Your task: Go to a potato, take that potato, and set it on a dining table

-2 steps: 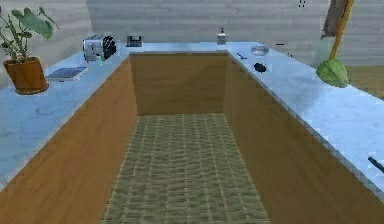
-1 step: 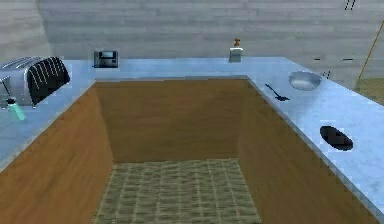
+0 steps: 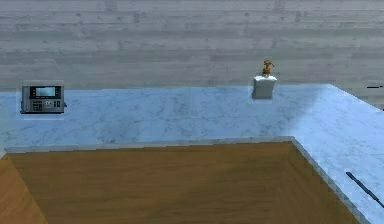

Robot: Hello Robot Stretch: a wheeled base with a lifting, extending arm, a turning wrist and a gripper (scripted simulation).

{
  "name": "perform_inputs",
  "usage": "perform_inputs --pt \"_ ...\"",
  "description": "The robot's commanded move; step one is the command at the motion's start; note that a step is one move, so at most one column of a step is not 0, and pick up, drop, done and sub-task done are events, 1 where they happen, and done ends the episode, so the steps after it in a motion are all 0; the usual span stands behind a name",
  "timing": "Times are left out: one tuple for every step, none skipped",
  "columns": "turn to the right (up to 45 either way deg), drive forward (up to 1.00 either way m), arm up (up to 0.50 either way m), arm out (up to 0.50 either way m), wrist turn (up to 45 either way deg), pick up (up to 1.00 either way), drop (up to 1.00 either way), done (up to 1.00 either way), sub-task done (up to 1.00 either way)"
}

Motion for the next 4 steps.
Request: perform_inputs --pt "0.0 0.00 0.50 0.00 0.0 0.00 0.00 0.00 0.00" --pt "0.0 0.00 0.38 0.00 0.0 0.00 0.00 0.00 0.00" --pt "0.0 0.00 0.00 0.22 0.0 0.00 0.00 0.00 0.00" --pt "0.0 0.00 0.00 0.00 45.0 0.00 0.00 0.00 0.00"
